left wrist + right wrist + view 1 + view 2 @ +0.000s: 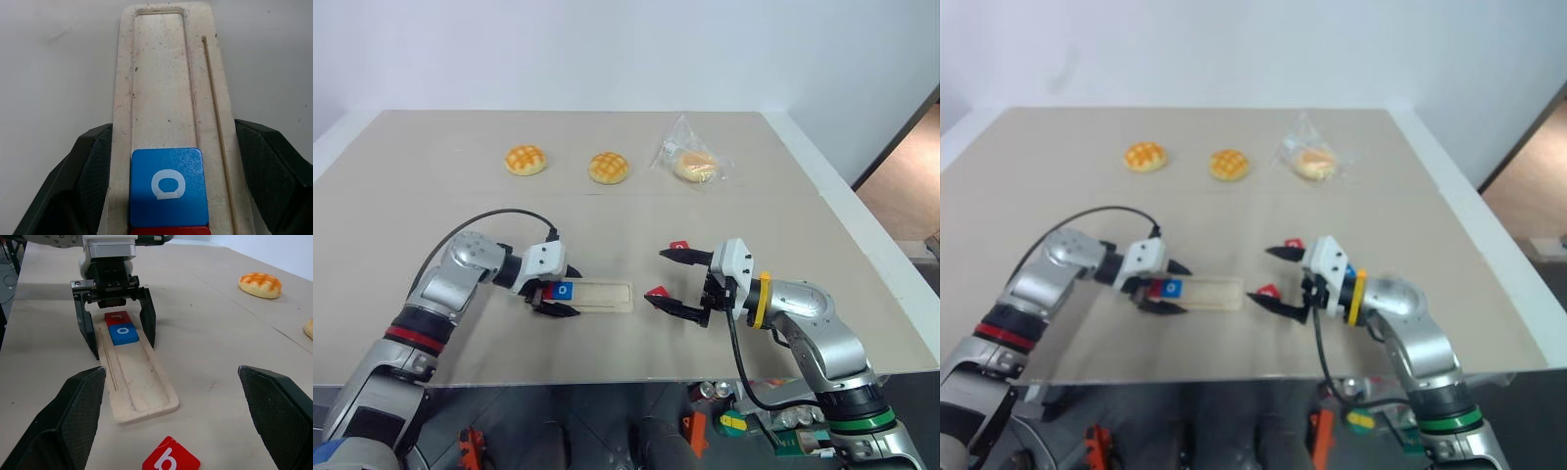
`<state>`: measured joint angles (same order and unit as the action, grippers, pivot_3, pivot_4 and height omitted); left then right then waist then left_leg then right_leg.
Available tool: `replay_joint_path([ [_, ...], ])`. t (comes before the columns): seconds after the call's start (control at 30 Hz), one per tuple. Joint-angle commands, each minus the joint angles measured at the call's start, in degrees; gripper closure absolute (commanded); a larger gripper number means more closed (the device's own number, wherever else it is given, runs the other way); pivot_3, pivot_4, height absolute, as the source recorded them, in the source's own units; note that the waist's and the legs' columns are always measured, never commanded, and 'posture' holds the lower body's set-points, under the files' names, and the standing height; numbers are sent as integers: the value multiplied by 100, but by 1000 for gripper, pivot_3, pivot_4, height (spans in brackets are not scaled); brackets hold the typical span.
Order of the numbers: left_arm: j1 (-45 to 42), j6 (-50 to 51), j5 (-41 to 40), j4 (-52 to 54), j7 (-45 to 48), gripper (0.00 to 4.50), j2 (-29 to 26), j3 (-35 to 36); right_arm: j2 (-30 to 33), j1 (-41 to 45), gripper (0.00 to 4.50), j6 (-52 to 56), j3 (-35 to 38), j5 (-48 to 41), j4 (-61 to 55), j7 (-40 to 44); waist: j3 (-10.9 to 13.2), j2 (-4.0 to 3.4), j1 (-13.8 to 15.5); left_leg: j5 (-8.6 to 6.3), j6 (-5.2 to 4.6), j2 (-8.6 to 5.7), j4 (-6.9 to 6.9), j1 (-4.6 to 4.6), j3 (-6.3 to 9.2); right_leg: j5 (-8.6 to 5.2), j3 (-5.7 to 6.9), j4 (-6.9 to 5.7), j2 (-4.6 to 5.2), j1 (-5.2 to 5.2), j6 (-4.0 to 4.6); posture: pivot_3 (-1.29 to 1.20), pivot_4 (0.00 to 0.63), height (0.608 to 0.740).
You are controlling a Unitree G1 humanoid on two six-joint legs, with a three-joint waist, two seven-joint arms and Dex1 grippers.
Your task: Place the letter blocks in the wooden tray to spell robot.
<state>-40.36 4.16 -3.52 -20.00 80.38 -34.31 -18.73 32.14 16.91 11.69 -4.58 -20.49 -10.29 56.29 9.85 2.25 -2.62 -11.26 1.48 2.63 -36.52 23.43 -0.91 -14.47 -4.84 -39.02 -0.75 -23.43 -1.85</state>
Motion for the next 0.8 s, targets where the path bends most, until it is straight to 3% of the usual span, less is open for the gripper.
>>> replay_joint_path([
  [0.03,-285,-6,146,-198,-81,1238,234,-131,22,42,0,-88,71,-8,-170,-21,0,0,0,0,0,0,-1,1,0,0,0,0,0,0,0,0,150,740],
  [0.33,-460,112,383,-491,-330,1238,456,-173,88,-88,0,-59,140,-20,-269,-77,1,1,-4,0,0,0,0,0,3,1,0,0,-1,1,-1,0,150,740],
  [0.8,-141,741,320,102,-557,1238,487,-150,115,39,0,-156,59,26,-31,101,1,2,-4,1,-1,-3,-5,-1,4,5,-2,0,1,5,-3,0,150,740],
])
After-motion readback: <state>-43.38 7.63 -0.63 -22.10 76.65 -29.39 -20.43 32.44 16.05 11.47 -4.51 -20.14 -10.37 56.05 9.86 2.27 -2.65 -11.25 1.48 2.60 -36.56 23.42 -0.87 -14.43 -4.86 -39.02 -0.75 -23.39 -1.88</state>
